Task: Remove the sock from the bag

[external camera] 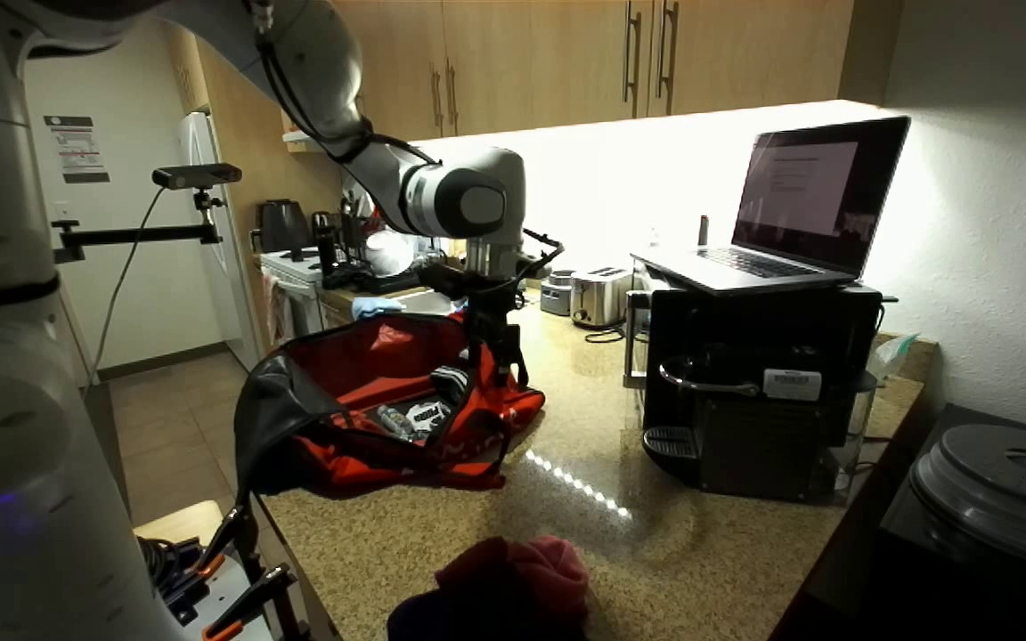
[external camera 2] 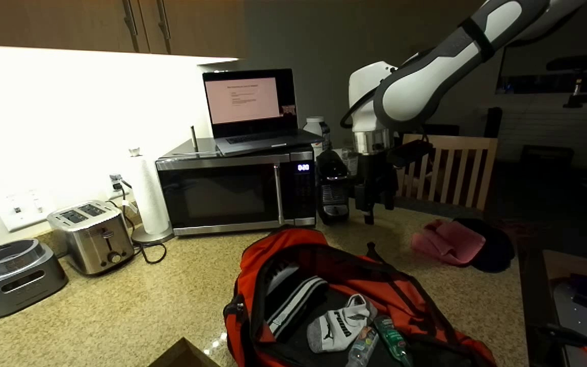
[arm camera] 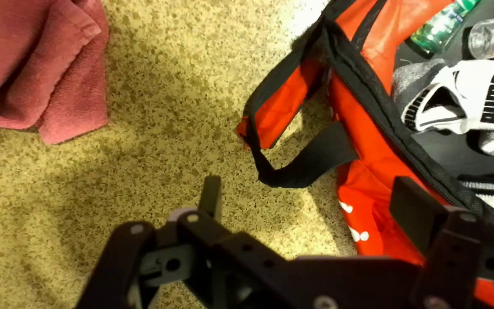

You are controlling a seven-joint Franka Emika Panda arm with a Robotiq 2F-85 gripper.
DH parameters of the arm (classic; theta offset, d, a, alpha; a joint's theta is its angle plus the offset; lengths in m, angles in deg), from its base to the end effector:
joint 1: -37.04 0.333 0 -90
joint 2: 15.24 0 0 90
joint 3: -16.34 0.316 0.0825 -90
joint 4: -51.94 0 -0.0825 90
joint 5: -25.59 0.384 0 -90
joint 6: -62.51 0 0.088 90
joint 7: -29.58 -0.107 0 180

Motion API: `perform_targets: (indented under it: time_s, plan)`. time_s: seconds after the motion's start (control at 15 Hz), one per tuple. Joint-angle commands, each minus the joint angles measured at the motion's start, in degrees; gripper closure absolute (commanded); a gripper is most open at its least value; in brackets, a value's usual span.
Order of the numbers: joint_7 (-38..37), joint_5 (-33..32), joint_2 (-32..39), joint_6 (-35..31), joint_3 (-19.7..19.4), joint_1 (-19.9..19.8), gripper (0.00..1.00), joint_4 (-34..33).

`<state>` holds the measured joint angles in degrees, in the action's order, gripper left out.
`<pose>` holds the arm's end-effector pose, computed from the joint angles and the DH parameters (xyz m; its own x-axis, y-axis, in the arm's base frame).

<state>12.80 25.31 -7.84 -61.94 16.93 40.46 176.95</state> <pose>0.5327 0.0371 0.3195 0.9668 -0.2189 -0.1319 -0.2151 -0.9757 0.0422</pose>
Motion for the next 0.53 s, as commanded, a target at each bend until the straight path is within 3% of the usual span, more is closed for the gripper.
perform_targets:
  time_s: [0.0,0.47]
  plan:
    - [-5.5,-1.4,-0.6,0.5,0.7,1.3,0.00,-0.3]
    - [-5.8,-0.1,-2.4,2.6,2.6,2.9,0.00,1.3]
